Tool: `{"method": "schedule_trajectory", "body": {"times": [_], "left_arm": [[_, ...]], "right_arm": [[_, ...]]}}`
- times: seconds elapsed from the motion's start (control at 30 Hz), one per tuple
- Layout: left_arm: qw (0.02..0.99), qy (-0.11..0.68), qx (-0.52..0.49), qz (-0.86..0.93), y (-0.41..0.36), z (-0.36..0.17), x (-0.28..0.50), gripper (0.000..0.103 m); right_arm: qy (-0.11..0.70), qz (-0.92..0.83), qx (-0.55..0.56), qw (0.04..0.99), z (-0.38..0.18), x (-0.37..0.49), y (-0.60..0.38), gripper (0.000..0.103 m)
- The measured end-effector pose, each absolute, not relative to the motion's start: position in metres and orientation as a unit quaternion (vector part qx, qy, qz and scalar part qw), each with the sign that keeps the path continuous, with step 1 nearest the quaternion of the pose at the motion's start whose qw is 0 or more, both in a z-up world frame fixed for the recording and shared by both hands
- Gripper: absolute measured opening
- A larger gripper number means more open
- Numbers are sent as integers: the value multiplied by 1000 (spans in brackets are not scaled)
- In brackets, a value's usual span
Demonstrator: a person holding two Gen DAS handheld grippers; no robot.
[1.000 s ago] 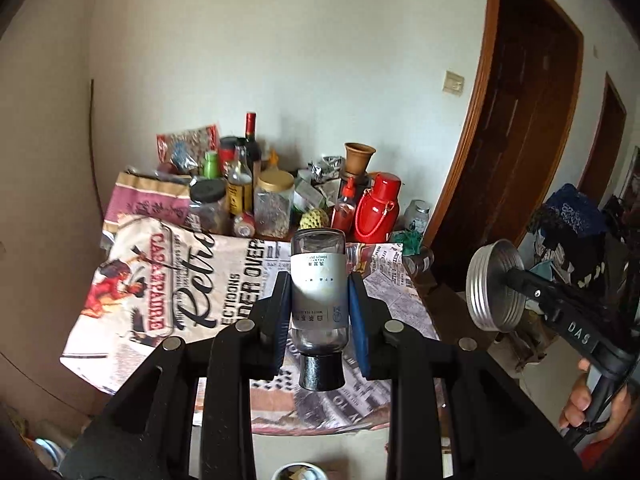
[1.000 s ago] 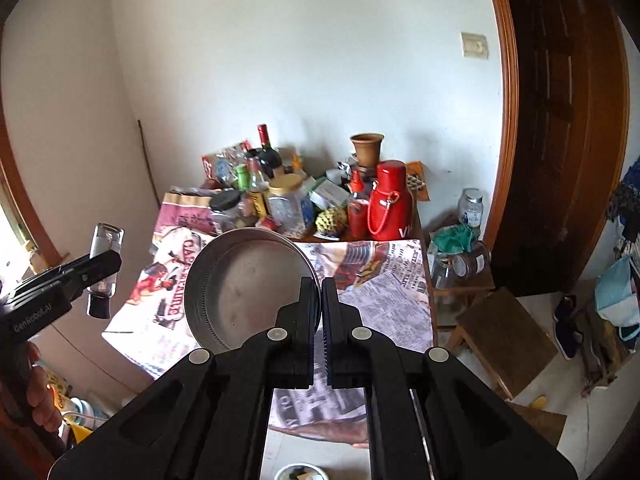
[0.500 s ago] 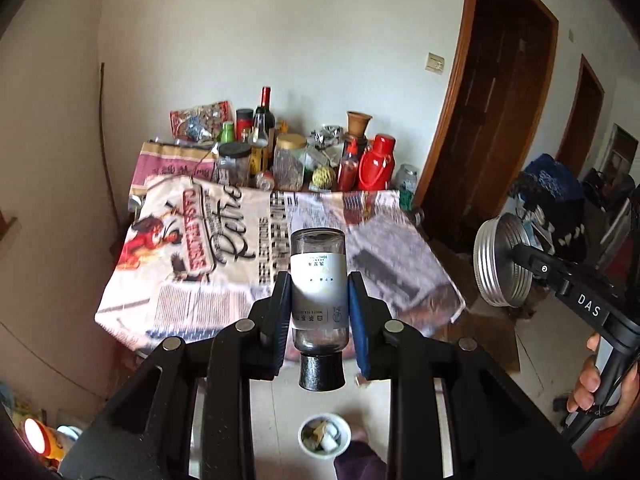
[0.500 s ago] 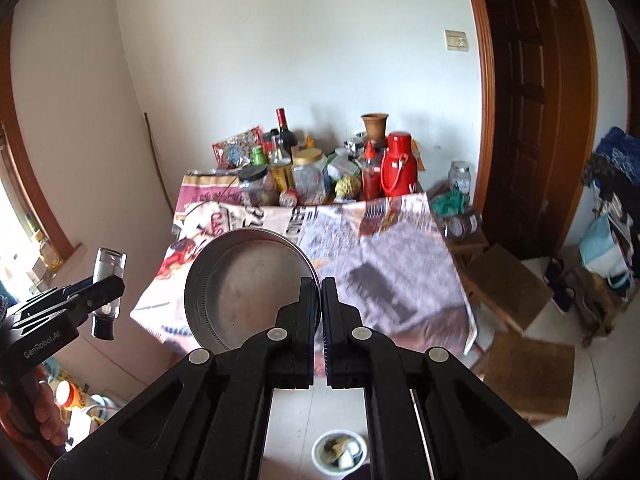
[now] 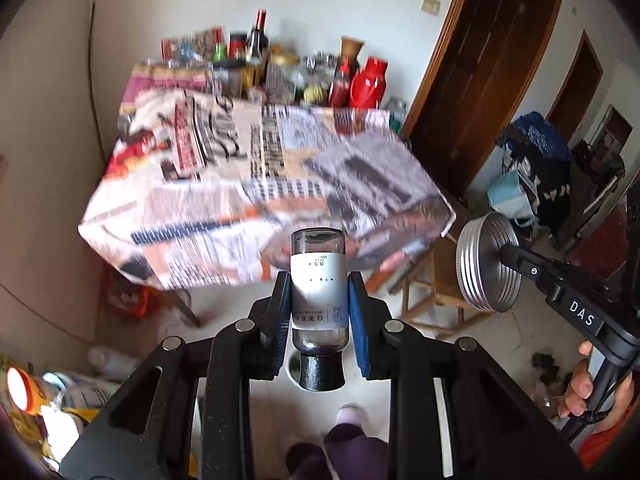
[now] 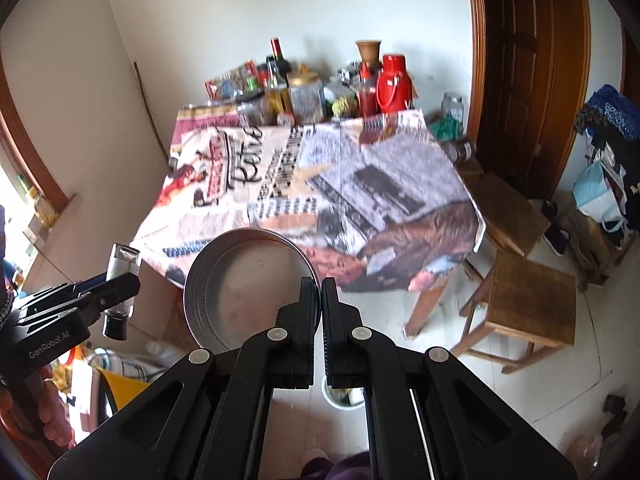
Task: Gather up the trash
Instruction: 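Carry the bottle and tin lid down toward the bucket with both tools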
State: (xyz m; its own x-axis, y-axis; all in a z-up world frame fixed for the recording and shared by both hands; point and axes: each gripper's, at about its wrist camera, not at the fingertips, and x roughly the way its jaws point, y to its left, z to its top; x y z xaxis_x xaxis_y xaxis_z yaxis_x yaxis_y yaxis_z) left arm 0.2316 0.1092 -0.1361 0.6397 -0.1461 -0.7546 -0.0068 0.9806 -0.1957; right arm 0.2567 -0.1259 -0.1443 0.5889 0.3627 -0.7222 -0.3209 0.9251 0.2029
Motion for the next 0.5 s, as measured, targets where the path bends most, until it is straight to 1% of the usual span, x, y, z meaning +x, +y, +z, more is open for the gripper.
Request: {"method": "schedule_trajectory", "body": {"times": [0.23, 0.33, 0.5], "left_arm": [[879, 468, -93, -30, 90, -187, 240, 27], [867, 488, -96, -27, 82, -219, 247, 27], [847, 518, -119, -10, 76, -285, 261, 27]], "right_arm": [[449, 190, 20, 873, -195, 272, -138, 3], [464, 188, 15, 865, -223, 280, -141, 3], [497, 189, 9, 847, -285, 294, -149, 3]]}}
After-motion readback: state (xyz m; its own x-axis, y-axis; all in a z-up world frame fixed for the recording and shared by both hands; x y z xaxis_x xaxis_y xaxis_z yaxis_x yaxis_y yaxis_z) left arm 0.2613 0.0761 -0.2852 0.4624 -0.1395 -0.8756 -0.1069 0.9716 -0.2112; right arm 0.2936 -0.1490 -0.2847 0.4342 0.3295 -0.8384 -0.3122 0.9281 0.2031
